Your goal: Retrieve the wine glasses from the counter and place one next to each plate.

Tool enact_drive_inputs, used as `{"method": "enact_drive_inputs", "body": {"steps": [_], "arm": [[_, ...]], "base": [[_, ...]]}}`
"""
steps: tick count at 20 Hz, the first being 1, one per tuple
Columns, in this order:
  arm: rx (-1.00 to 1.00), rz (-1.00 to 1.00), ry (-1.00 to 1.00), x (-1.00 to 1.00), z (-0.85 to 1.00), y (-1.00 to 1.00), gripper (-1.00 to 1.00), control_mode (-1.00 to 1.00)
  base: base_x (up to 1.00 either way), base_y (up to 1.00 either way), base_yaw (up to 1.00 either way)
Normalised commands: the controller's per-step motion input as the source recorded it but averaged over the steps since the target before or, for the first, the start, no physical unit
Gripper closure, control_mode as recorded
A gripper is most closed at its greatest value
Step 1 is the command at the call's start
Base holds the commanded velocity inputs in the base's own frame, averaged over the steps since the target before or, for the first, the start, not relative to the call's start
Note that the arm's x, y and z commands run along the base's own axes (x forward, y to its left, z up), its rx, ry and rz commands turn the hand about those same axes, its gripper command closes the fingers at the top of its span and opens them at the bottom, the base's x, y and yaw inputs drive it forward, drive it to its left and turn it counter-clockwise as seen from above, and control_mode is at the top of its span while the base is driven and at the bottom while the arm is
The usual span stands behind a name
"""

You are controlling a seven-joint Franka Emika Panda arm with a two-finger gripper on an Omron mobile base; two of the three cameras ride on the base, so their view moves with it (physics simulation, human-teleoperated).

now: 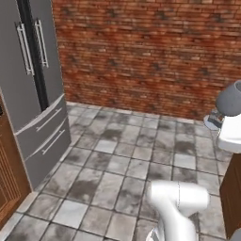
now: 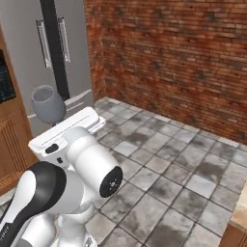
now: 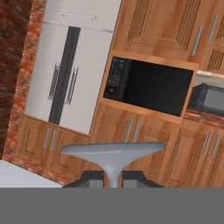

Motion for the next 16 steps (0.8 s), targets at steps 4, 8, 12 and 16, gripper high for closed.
{"method": "enact_drive_inputs", "body": {"steps": [4, 8, 12, 16], "arm": [[0.00, 0.00, 0.00, 0.00, 0.00, 0.00, 1.00, 1.00], [0.00, 0.00, 0.00, 0.00, 0.00, 0.00, 1.00, 1.00], [0.00, 0.00, 0.00, 0.00, 0.00, 0.00, 1.00, 1.00], [0.00, 0.00, 0.00, 0.00, 0.00, 0.00, 1.00, 1.00]], "base": [[1.00, 0.09, -0.16], [1.00, 0.54, -0.40], [1.00, 0.59, -0.63], [1.00, 0.59, -0.65]]}}
